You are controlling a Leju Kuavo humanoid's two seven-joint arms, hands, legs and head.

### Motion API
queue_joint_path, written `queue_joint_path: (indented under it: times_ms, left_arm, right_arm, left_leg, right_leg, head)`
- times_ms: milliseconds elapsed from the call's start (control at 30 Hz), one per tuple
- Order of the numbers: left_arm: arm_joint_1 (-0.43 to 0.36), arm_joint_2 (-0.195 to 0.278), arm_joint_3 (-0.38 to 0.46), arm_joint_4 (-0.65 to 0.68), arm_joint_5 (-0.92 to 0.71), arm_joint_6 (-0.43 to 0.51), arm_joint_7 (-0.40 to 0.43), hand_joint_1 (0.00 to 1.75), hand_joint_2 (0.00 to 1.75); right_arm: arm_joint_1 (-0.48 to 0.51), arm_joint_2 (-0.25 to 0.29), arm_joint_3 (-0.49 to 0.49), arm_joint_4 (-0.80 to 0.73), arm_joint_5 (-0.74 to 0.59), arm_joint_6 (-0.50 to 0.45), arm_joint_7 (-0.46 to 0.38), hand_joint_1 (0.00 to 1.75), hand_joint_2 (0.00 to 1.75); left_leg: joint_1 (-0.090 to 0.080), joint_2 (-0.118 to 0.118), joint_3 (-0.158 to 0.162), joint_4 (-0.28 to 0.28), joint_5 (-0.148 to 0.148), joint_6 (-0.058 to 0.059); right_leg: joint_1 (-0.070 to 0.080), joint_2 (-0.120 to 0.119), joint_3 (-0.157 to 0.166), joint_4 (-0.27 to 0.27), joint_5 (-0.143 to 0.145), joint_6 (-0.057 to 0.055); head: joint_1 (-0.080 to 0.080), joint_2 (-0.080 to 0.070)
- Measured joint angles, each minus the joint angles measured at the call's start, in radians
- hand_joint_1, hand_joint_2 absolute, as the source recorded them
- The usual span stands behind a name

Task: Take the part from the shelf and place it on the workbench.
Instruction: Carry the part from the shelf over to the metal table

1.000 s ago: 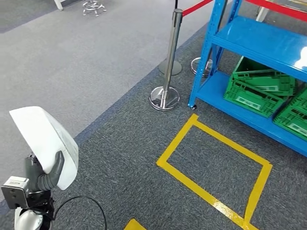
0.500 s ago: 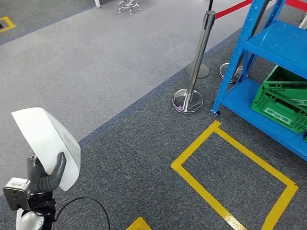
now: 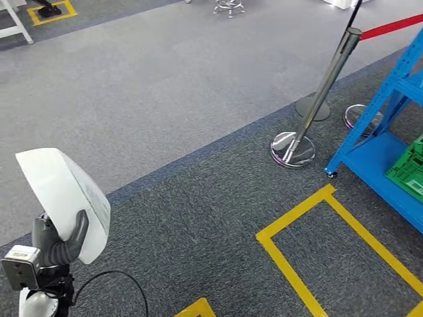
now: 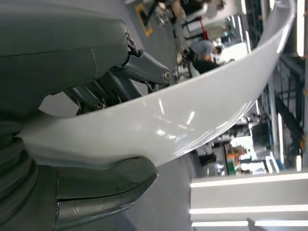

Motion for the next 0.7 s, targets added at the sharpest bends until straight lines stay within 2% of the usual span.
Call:
queue_joint_path:
  times_ms: [33, 67, 100, 133, 167, 200, 233, 267, 300, 333, 400, 433, 467, 500, 533, 567, 600, 633, 667, 700]
  left_arm:
    - [-0.001, 0.0, 0.0, 0.0, 0.0, 0.0, 0.0, 1.75, 1.75]
    - [-0.002, -0.001, 0.0, 0.0, 0.0, 0.0, 0.0, 1.75, 1.75]
    - [-0.002, -0.001, 0.0, 0.0, 0.0, 0.0, 0.0, 1.75, 1.75]
    - [-0.001, -0.001, 0.0, 0.0, 0.0, 0.0, 0.0, 1.75, 1.75]
    - [0.0, -0.001, 0.0, 0.0, 0.0, 0.0, 0.0, 1.75, 1.75]
    - [0.0, -0.001, 0.0, 0.0, 0.0, -0.001, 0.0, 1.75, 1.75]
    - [0.0, -0.001, 0.0, 0.0, 0.0, -0.001, 0.0, 1.75, 1.75]
    - [-0.001, -0.001, 0.0, 0.0, 0.0, -0.001, 0.0, 1.75, 1.75]
    - [-0.001, -0.001, 0.0, -0.001, 0.0, -0.001, 0.0, 1.75, 1.75]
    - [-0.001, -0.001, 0.0, -0.001, 0.0, -0.001, 0.0, 1.75, 1.75]
    - [0.001, 0.0, 0.0, -0.001, 0.0, -0.001, 0.0, 1.75, 1.75]
    - [0.002, 0.0, 0.0, -0.001, 0.0, -0.001, 0.0, 1.75, 1.75]
    - [0.002, 0.001, 0.0, -0.001, 0.0, 0.0, 0.0, 1.75, 1.75]
    - [0.001, 0.001, 0.0, -0.001, 0.0, 0.0, 0.0, 1.75, 1.75]
    - [0.0, 0.001, 0.0, -0.001, 0.0, 0.0, 0.0, 1.75, 1.75]
    - [-0.001, 0.0, 0.0, -0.001, -0.001, 0.0, 0.0, 1.75, 1.75]
    - [0.0, 0.0, 0.0, -0.001, -0.001, 0.0, 0.0, 1.75, 1.75]
    - [0.001, 0.0, 0.0, -0.001, -0.001, 0.0, 0.0, 1.75, 1.75]
    - [0.002, 0.0, 0.0, -0.001, 0.0, 0.0, 0.0, 1.75, 1.75]
    - [0.002, 0.0, 0.0, -0.001, 0.0, 0.0, 0.0, 1.75, 1.75]
  right_arm:
    - [0.001, 0.0, 0.0, 0.0, 0.0, 0.0, 0.0, 0.0, 1.75]
    - [0.002, 0.0, 0.0, 0.0, 0.0, 0.0, 0.0, 0.0, 1.75]
    - [0.004, 0.0, 0.0, 0.0, 0.0, 0.0, 0.0, 0.0, 1.75]
    - [0.006, 0.0, 0.0, 0.0, 0.0, 0.0, 0.001, 0.0, 1.75]
    - [0.006, 0.0, 0.0, 0.0, 0.0, 0.0, 0.001, 0.0, 1.75]
    - [0.006, 0.0, 0.0, 0.0, 0.0, 0.0, 0.001, 0.0, 1.75]
    - [0.006, 0.0, 0.0, 0.0, 0.0, 0.0, 0.001, 0.0, 1.75]
    - [0.006, 0.0, 0.0, 0.0, 0.0, -0.001, 0.001, 0.0, 1.75]
    - [0.006, 0.0, 0.0, 0.0, 0.0, 0.0, 0.001, 0.0, 1.75]
    - [0.006, 0.0, 0.0, 0.0, 0.0, 0.0, 0.001, 0.0, 1.75]
    - [0.005, 0.0, 0.0, 0.0, 0.0, 0.0, 0.001, 0.0, 1.75]
    - [0.004, 0.0, 0.0, 0.0, 0.0, 0.0, 0.001, 0.0, 1.75]
    - [0.004, 0.0, 0.0, 0.0, 0.0, 0.0, 0.001, 0.0, 1.75]
    - [0.004, 0.0, 0.0, 0.0, 0.0, 0.0, 0.0, 0.0, 1.75]
    - [0.005, 0.0, 0.0, 0.0, 0.0, 0.0, 0.0, 0.0, 1.75]
    - [0.006, 0.0, 0.0, 0.0, 0.0, 0.0, 0.0, 0.0, 1.75]
    - [0.006, 0.0, 0.0, 0.0, 0.0, 0.0, 0.0, 0.0, 1.75]
    - [0.006, 0.0, 0.0, 0.0, 0.0, 0.0, 0.0, 0.0, 1.75]
    - [0.006, 0.0, 0.0, 0.0, 0.0, 0.0, 0.001, 0.0, 1.75]
    - [0.006, 0.0, 0.0, 0.0, 0.0, 0.0, 0.001, 0.0, 1.75]
  left_leg:
    - [0.001, -0.01, 0.0, -0.001, 0.001, 0.004]
    - [0.002, -0.022, -0.001, -0.001, 0.0, 0.006]
    - [0.001, -0.035, -0.001, 0.0, 0.0, 0.008]
    - [0.001, -0.049, 0.0, 0.0, 0.0, 0.008]
    - [0.002, -0.064, 0.001, 0.001, -0.001, 0.007]
    - [0.003, -0.078, 0.003, 0.002, -0.002, 0.006]
    - [0.005, -0.092, 0.003, 0.006, -0.004, 0.003]
    - [0.005, -0.105, 0.001, 0.012, -0.007, -0.002]
    - [0.005, -0.116, -0.002, 0.017, -0.009, -0.008]
    - [0.005, -0.127, -0.007, 0.021, -0.01, -0.014]
    - [0.007, -0.149, -0.013, 0.022, -0.007, -0.025]
    - [0.007, -0.144, -0.017, 0.026, -0.009, -0.029]
    - [0.007, -0.125, -0.025, 0.044, -0.02, -0.034]
    - [0.006, -0.097, -0.042, 0.083, -0.043, -0.038]
    - [0.006, -0.064, -0.068, 0.141, -0.073, -0.042]
    - [0.008, -0.043, -0.101, 0.211, -0.104, -0.045]
    - [0.01, -0.034, -0.131, 0.273, -0.127, -0.048]
    - [0.011, -0.03, -0.148, 0.307, -0.133, -0.048]
    - [0.011, -0.028, -0.146, 0.304, -0.12, -0.047]
    - [0.011, -0.023, -0.124, 0.261, -0.089, -0.044]
  right_leg:
    - [-0.001, 0.031, -0.033, 0.065, -0.031, 0.0]
    - [-0.001, 0.048, -0.072, 0.14, -0.061, 0.001]
    - [-0.001, 0.055, -0.108, 0.202, -0.078, 0.001]
    - [-0.001, 0.057, -0.13, 0.232, -0.076, 0.002]
    - [-0.001, 0.058, -0.13, 0.217, -0.05, 0.003]
    - [-0.003, 0.064, -0.113, 0.164, -0.009, 0.003]
    - [-0.006, 0.084, -0.085, 0.092, 0.033, 0.004]
    - [-0.01, 0.107, -0.058, 0.024, 0.06, 0.004]
    - [-0.012, 0.126, -0.037, -0.02, 0.074, 0.003]
    - [-0.013, 0.137, -0.026, -0.04, 0.075, 0.0]
    - [-0.011, 0.12, -0.019, -0.043, 0.074, -0.01]
    - [-0.011, 0.108, -0.017, -0.044, 0.075, -0.016]
    - [-0.012, 0.095, -0.014, -0.046, 0.076, -0.022]
    - [-0.012, 0.082, -0.012, -0.047, 0.075, -0.028]
    - [-0.01, 0.068, -0.01, -0.047, 0.073, -0.032]
    - [-0.007, 0.054, -0.009, -0.047, 0.071, -0.036]
    - [-0.005, 0.04, -0.008, -0.047, 0.069, -0.038]
    - [-0.003, 0.026, -0.007, -0.047, 0.067, -0.039]
    - [-0.002, 0.013, -0.005, -0.047, 0.065, -0.039]
    - [-0.001, 0.0, -0.001, -0.047, 0.062, -0.039]
  head:
    - [0.002, 0.0]
    - [0.003, 0.0]
    - [0.004, 0.0]
    - [0.004, 0.0]
    - [0.004, 0.0]
    - [0.004, 0.0]
    - [0.004, 0.0]
    - [0.004, 0.0]
    - [0.004, 0.0]
    - [0.005, 0.0]
    - [0.005, 0.0]
    - [0.004, 0.0]
    - [0.001, 0.0]
    - [-0.001, 0.0]
    - [-0.003, 0.0]
    - [-0.005, 0.0]
    - [-0.004, 0.0]
    - [-0.004, 0.0]
    - [-0.005, 0.0]
    - [-0.004, 0.0]
